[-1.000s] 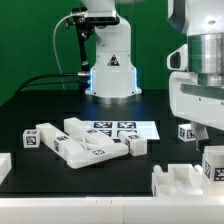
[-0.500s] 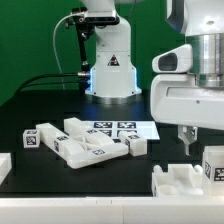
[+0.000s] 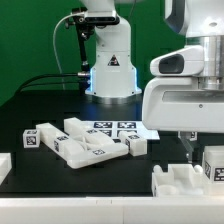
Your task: Assemble chair
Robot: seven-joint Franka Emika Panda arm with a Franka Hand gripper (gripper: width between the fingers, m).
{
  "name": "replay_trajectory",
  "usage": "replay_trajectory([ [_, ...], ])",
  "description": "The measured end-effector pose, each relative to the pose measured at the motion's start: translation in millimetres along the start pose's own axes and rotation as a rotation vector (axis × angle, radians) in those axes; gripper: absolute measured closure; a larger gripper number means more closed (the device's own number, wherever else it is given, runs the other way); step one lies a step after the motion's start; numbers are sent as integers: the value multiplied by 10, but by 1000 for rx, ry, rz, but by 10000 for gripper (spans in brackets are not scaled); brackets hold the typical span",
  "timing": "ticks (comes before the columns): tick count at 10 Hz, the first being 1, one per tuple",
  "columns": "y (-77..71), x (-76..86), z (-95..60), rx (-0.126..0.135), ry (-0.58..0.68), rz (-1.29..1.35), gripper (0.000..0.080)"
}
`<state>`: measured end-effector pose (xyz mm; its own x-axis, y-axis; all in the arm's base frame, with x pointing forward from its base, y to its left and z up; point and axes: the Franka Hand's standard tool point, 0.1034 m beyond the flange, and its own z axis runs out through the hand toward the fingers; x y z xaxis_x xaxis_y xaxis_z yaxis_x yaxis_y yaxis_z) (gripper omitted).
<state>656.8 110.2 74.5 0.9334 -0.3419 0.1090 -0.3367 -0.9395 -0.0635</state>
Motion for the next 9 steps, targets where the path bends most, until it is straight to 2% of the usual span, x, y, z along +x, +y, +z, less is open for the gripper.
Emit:
replay_trajectory([
  [1,-6,0,-3,0,1,74,425],
  [2,1,3,-8,-7,3,180,517],
  [6,63,22,-13,-7,-6,757,517],
  [9,100,0,10,8,-34,1184,515],
])
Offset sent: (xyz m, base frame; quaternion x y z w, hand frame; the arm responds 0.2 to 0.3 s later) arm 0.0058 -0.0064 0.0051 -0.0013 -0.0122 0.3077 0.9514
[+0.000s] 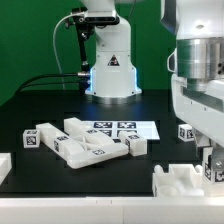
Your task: Assemble chair
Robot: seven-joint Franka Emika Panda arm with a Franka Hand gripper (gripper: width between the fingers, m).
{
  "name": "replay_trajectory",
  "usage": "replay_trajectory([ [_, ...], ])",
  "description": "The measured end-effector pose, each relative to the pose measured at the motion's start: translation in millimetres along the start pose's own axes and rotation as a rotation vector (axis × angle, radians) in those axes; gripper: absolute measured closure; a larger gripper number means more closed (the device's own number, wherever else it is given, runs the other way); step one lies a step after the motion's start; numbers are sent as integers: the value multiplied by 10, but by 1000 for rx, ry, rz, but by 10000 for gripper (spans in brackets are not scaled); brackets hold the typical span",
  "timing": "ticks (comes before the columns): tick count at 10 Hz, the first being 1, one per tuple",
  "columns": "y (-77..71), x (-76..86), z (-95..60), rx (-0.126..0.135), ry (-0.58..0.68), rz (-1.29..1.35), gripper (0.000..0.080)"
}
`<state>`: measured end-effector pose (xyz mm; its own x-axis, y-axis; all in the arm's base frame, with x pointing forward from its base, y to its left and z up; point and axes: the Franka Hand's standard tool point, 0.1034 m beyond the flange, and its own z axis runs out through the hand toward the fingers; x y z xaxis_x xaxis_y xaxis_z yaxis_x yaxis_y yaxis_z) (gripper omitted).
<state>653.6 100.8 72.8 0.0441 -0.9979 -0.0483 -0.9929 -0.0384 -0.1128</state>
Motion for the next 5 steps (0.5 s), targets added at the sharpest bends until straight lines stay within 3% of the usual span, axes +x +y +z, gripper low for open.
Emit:
replay_trajectory([
  [2,12,-19,5,-4,-5,161,515],
  [5,17,-20,8,-6,-5,200,515],
])
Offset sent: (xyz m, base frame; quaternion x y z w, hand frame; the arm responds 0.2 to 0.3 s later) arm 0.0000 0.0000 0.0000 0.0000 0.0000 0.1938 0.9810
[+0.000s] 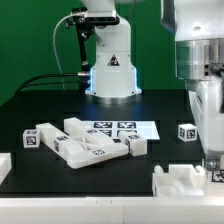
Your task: Assemble chair
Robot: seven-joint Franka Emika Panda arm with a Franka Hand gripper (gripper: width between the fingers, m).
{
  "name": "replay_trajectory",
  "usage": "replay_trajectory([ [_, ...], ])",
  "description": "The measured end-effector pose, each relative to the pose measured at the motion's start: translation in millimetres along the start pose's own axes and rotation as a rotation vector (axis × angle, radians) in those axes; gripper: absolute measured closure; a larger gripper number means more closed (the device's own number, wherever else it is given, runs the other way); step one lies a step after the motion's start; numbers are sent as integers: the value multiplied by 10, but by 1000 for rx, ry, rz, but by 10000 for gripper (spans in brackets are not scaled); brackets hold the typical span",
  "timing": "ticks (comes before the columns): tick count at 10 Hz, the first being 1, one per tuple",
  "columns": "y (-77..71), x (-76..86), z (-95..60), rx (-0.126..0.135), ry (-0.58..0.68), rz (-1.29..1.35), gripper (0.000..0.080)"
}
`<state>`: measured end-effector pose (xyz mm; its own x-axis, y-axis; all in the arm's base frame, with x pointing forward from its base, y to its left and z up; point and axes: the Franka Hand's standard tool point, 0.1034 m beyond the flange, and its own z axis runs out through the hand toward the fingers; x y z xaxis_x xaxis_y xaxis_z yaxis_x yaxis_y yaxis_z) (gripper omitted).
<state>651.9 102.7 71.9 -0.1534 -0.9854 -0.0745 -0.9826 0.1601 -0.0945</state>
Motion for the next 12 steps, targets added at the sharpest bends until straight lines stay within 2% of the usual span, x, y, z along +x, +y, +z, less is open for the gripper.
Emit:
replay_trajectory([
  [2,-8,-8,-24,-13,-2,-228,272],
  [3,-28,-32,-44,-8,-3,-399,272],
  [4,-16,-72,-45,-7,-5,-513,175],
  [7,-6,-70,-34,-8,-3,-686,151],
  [8,-3,-90,-24,-12,16,-854,151],
  [10,39,-221,7,-21,41,-1214,150],
  [12,107,-332,48,-12,48,-1350,150],
])
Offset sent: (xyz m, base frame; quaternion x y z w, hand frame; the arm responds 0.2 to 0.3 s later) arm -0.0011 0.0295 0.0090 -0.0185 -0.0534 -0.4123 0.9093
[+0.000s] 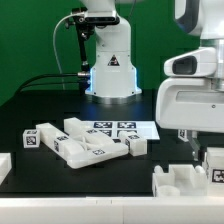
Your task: Assemble chair
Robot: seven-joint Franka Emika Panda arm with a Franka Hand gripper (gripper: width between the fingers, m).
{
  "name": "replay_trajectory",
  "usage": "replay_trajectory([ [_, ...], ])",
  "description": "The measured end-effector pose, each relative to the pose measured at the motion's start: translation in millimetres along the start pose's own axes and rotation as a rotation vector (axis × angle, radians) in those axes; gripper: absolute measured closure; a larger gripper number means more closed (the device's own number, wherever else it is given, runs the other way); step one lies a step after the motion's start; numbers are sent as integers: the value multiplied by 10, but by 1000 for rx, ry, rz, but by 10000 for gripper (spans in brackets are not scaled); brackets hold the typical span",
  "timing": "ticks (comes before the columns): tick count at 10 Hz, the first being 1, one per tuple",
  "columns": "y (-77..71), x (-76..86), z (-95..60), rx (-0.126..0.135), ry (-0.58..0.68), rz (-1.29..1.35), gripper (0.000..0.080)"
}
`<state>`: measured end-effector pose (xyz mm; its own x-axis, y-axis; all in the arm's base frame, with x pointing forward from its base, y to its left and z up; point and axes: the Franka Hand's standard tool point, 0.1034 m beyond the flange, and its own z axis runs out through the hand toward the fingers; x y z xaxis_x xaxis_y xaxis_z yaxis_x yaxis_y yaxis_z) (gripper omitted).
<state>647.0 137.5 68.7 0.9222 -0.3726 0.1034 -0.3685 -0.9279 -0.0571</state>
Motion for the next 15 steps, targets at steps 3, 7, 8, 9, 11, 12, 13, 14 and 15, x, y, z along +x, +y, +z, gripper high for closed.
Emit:
replay_trajectory([
  [3,31,12,3,-3,0,37,382],
  [7,187,43,26,-28,-22,388,509],
  [8,212,47,39,-19,-26,464,513],
  [9,227,42,58,-4,-23,541,513],
  [11,201,34,67,13,-18,759,513],
  [12,178,42,68,11,-21,840,512],
  [13,159,66,60,23,-32,959,512],
  [14,161,86,52,43,-54,1064,512],
  [15,146,105,40,62,-72,1193,512],
])
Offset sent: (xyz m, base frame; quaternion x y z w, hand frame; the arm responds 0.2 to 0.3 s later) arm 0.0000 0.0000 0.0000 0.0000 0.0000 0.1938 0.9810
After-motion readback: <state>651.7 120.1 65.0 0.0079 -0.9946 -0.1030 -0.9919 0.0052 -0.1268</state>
